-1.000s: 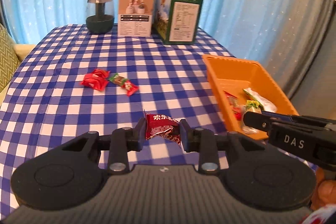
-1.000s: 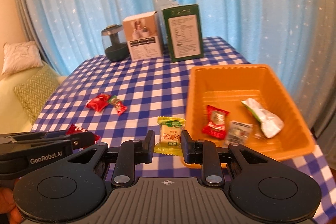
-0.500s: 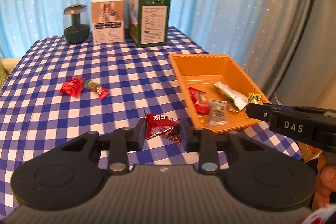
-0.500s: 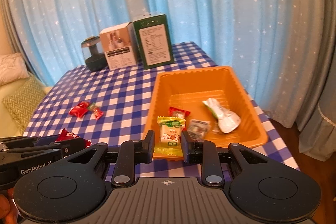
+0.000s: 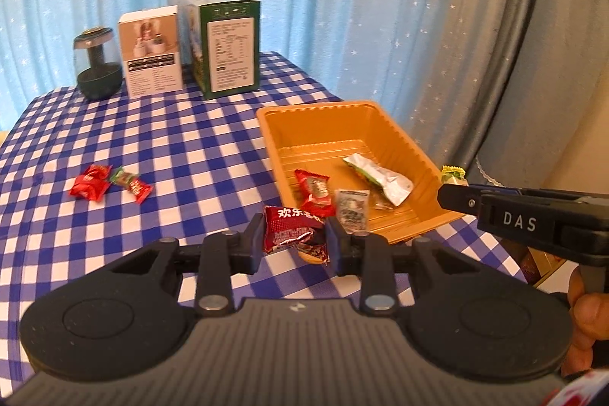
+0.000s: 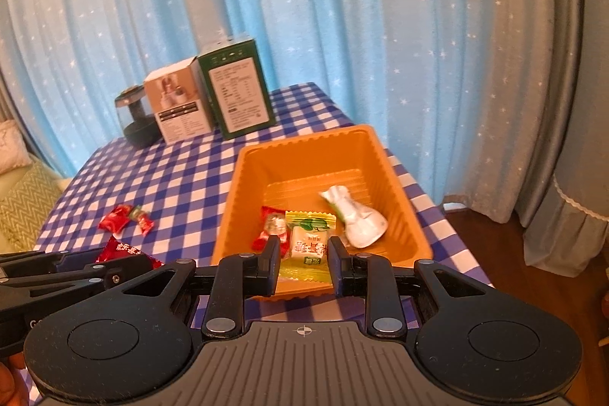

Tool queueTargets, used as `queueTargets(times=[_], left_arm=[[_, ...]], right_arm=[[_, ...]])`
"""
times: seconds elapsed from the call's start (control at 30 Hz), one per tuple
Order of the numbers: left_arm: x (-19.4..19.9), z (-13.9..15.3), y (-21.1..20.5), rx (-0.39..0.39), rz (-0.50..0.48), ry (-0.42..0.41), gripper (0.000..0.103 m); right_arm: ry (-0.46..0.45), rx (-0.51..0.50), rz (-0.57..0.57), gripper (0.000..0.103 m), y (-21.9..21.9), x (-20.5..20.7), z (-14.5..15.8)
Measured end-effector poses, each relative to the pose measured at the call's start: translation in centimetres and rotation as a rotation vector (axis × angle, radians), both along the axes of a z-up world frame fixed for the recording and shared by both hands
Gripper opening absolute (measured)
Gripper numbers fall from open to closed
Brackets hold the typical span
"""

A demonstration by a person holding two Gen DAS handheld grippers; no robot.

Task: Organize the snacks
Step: 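Carry both candies over the orange tray and lower them in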

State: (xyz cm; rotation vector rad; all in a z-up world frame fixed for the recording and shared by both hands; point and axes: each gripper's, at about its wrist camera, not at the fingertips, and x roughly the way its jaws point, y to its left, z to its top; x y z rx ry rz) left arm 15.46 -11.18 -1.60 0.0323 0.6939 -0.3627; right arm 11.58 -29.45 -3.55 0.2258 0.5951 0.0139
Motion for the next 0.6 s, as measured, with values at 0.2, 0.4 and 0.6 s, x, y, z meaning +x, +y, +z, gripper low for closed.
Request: queueTargets(times=[0.2,0.4,0.6], left_arm=[[0.9,0.0,-1.7,0.005,-0.035,0.001,0.030],[1.9,-0.2,-2.9,0.016,-0.071,-0.001,0.030],[3.5,-0.7,-3.8,0.010,-0.098,0.008,0.030]], right_arm=[[-0.001,0.011,-0.030,0.027,-1.6,0.4,0.1],[0.005,0.021,-0.058,0.027,-3.0,1.2,0.0],[0.013,0.034,-0.073,0.027,-4.1,2.2,-0.3]])
